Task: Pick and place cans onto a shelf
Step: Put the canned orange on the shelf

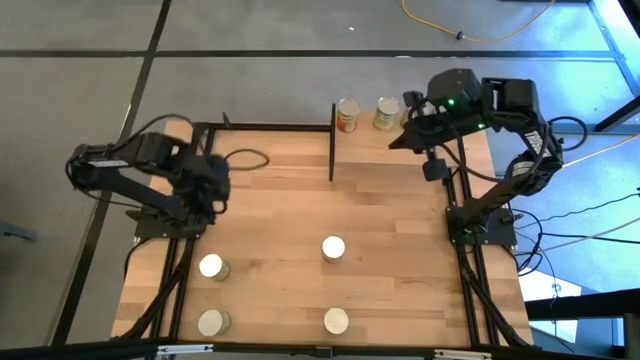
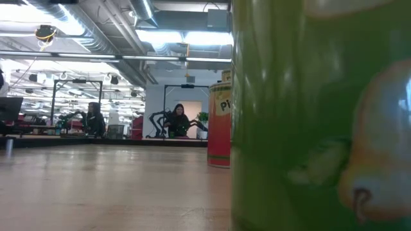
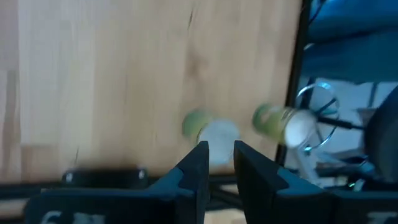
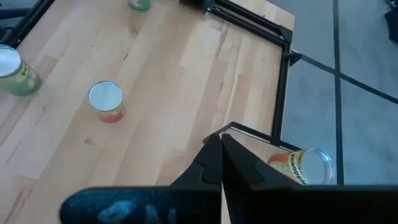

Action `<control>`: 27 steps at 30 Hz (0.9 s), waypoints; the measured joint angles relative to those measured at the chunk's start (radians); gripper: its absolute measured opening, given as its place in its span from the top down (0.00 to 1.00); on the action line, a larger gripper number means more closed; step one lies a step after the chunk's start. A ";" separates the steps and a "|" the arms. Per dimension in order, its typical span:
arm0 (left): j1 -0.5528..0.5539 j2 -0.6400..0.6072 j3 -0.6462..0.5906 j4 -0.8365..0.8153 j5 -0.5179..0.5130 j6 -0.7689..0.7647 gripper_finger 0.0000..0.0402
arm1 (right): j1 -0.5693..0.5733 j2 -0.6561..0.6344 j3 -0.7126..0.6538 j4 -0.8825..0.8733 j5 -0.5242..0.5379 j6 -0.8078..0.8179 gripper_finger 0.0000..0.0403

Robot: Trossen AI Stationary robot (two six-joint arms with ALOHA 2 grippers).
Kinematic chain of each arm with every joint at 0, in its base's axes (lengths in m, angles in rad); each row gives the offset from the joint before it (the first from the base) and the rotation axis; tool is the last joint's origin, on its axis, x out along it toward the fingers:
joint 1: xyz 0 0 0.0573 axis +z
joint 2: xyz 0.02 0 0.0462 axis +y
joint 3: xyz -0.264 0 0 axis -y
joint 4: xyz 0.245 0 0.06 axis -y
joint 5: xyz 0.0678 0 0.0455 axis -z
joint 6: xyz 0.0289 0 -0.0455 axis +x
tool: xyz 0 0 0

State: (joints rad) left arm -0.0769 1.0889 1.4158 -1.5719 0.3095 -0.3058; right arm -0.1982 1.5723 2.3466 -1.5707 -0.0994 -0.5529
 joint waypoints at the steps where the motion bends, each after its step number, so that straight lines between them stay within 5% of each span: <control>1: -0.022 -0.019 -0.034 0.000 -0.012 -0.019 0.83 | 0.000 0.000 0.000 0.000 0.000 0.001 1.00; 9: -0.167 -0.115 -0.253 0.016 -0.011 -0.111 0.83 | 0.000 0.002 0.000 0.009 0.000 0.056 1.00; 27: -0.318 -0.143 -0.553 0.380 -0.038 -0.287 0.83 | 0.000 0.002 0.000 0.008 0.001 0.051 1.00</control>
State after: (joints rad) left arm -0.3951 0.9454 0.8624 -1.1916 0.2714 -0.5930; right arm -0.1986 1.5745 2.3466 -1.5623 -0.0986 -0.5014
